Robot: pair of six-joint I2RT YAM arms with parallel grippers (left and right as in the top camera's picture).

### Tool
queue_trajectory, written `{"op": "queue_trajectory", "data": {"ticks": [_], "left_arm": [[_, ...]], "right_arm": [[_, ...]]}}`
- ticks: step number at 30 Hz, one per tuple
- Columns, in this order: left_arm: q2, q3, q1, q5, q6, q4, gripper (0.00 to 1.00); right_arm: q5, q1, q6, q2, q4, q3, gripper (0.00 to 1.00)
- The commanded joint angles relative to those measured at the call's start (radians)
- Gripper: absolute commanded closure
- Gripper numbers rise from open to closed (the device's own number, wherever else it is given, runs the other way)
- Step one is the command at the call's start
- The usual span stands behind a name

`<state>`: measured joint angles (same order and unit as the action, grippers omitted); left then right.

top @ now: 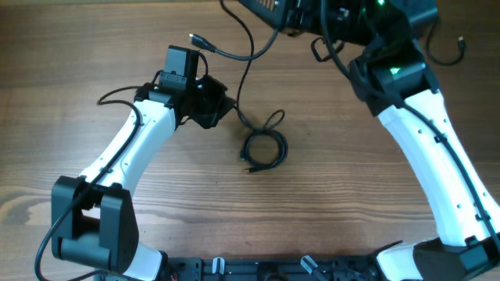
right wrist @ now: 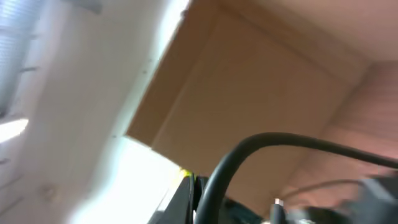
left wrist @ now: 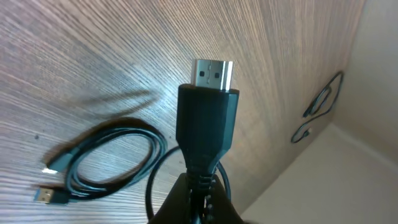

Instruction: Untangle cables

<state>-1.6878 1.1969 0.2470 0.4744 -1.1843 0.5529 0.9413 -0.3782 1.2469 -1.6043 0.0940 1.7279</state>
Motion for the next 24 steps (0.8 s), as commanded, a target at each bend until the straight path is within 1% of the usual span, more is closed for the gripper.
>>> {"op": "queue_trajectory", "data": {"ticks": [1, 2, 3, 4, 5, 6, 8, 9, 10, 12, 14, 15, 17, 18, 20, 21, 24], "left_arm": [[-0.008, -0.001, -0.051, 0.084, 0.298, 0.030, 0.96], [0.000, -0.001, -0.076, 0.134, 0.360, 0.034, 0.96], [0.021, -0.001, -0.123, 0.238, 0.481, 0.034, 0.96], [0.047, -0.001, -0.178, 0.323, 0.580, 0.036, 0.96], [0.078, -0.001, -0.238, 0.356, 0.625, 0.049, 0.96], [0.111, -0.001, -0.320, 0.365, 0.628, 0.072, 0.96], [0.142, -0.001, -0.415, 0.437, 0.665, 0.080, 0.96], [0.163, -0.001, -0.503, 0.515, 0.698, 0.079, 0.96], [0.170, -0.001, -0.580, 0.525, 0.698, 0.085, 0.96], [0.169, -0.001, -0.694, 0.524, 0.699, 0.111, 0.96], [0.169, -0.001, -0.776, 0.523, 0.698, 0.114, 0.96], [0.169, -0.001, -0.806, 0.518, 0.698, 0.114, 0.96], [0.169, -0.001, -0.835, 0.498, 0.698, 0.119, 0.96], [0.169, -0.001, -0.839, 0.454, 0.697, 0.125, 0.96], [0.169, -0.001, -0.836, 0.333, 0.635, 0.166, 0.96], [0.169, -0.001, -0.828, 0.296, 0.611, 0.183, 0.96], [0.169, -0.001, -0.738, 0.291, 0.600, 0.165, 0.96]], "right_arm": [[-0.215, 0.115, -0.257, -0.009, -0.267, -0.002, 0.96], [-0.304, 0.163, -0.320, -0.009, -0.367, -0.002, 0.96], [-0.411, 0.240, -0.422, -0.009, -0.476, -0.002, 0.96], [-0.451, 0.304, -0.468, -0.009, -0.534, -0.002, 0.96], [-0.457, 0.377, -0.504, -0.009, -0.569, -0.002, 0.96], [-0.457, 0.481, -0.545, -0.009, -0.606, -0.002, 0.96], [-0.501, 0.577, -0.579, -0.009, -0.651, -0.002, 0.96], [-0.583, 0.655, -0.630, -0.009, -0.696, -0.002, 0.96], [-0.673, 0.718, -0.705, -0.009, -0.734, -0.002, 0.96], [-0.841, 0.789, -0.792, -0.009, -0.781, -0.002, 0.96], [-0.995, 0.835, -0.826, -0.014, -0.814, -0.002, 0.96], [-1.042, 0.847, -0.837, -0.019, -0.821, -0.002, 0.96], [-1.059, 0.856, -0.835, -0.032, -0.821, -0.002, 0.96], [-1.060, 0.857, -0.835, -0.036, -0.817, -0.002, 0.96], [-1.084, 0.856, -0.832, -0.051, -0.812, -0.002, 0.96], [-1.098, 0.856, -0.827, -0.059, -0.811, -0.002, 0.96], [-1.111, 0.856, -0.828, -0.107, -0.804, -0.002, 0.96]]}}
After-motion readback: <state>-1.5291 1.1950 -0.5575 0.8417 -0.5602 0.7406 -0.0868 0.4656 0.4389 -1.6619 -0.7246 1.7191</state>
